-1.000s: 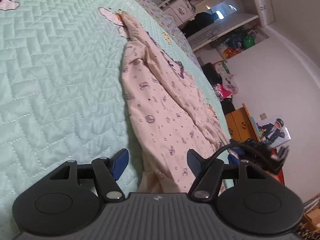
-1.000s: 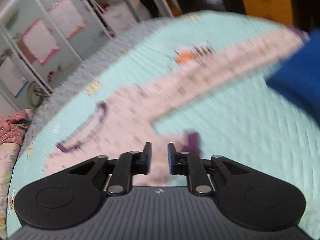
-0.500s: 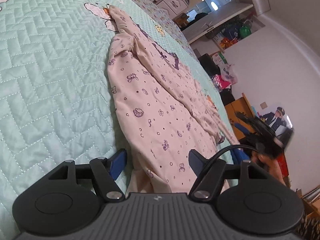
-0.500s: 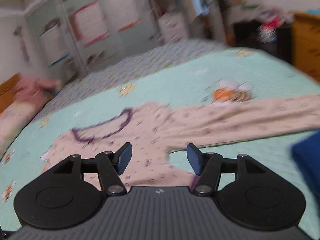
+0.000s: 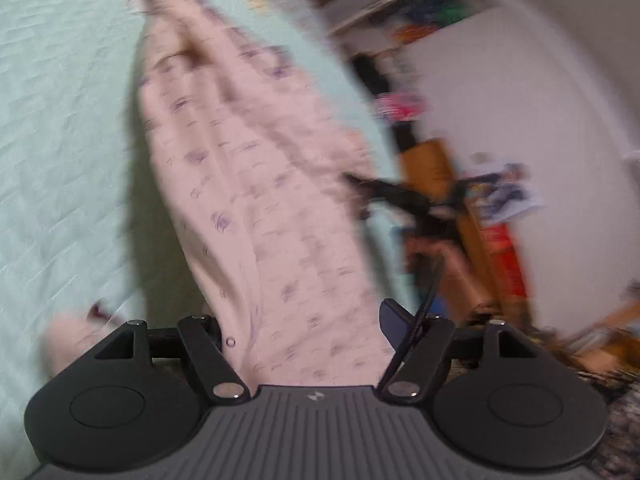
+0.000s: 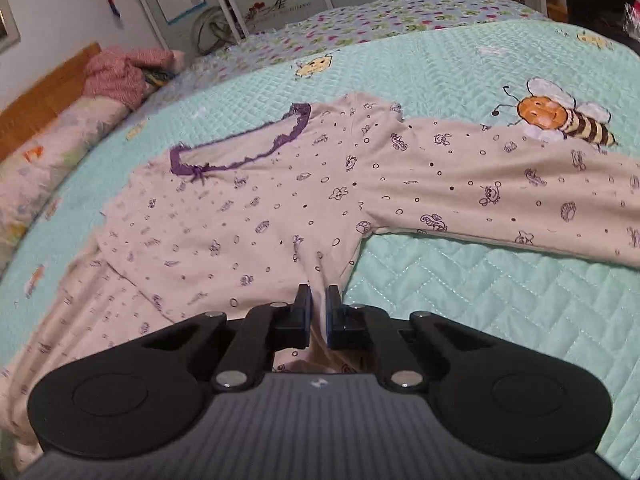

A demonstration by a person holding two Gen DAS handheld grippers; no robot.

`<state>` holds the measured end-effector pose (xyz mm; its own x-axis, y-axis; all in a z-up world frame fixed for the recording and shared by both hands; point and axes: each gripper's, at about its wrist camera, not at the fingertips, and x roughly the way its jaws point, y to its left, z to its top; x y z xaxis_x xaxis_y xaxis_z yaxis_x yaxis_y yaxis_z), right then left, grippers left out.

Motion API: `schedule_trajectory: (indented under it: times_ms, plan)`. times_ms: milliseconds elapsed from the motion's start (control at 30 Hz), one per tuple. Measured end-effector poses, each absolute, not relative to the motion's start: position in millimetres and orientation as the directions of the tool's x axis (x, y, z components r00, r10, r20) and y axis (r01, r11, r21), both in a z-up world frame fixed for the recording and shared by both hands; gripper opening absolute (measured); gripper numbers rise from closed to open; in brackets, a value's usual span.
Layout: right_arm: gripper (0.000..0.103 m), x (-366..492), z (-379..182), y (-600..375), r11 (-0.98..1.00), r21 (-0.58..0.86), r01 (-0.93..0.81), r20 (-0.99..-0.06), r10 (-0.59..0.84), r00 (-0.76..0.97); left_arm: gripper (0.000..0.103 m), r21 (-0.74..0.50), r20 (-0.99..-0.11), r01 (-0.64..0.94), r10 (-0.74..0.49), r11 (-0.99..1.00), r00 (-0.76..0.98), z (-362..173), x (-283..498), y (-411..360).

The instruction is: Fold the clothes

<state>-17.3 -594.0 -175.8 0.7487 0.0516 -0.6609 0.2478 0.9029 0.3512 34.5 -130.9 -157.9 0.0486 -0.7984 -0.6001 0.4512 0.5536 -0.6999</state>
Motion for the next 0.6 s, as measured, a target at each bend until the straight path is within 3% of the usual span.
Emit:
schedule_trajectory:
  times_ms: [33,100,233,300,467,600]
  plan:
    - [0.006,-20,-173,-594,0.897,0.363,0.252,-0.650,0.050,0.758,0.073,-0.595,-0.692,0.465,-0.712,0.655,0.119,-154,29,-136]
    - [0.003,-23,-168,-595,0.887,0.381,0.260,-0.632,0.044,0.774,0.073,-0.413,-0.784,0.502,-0.577,0.760,0.229,-144,19,-146]
    - [0.002,-26,-161,-588,0.884,0.358,0.301,-0.631,-0.009,0.776,0.073,-0.278,-0.815,0.512,-0.481,0.813,0.322,-125,11,-153]
    - [0.002,-32,-157,-589,0.872,0.362,0.329,-0.626,-0.034,0.779,0.074,-0.296,-0.812,0.503,-0.491,0.812,0.315,-122,12,-149]
    - [0.002,-53,-142,-599,0.826,0.465,0.319,-0.555,-0.009,0.832,0.075,-0.489,-0.754,0.474,-0.628,0.732,0.191,-126,15,-131]
    - [0.002,-51,-139,-606,0.832,0.448,0.327,-0.555,-0.029,0.832,0.075,-0.431,-0.815,0.485,-0.559,0.761,0.154,-135,23,-133]
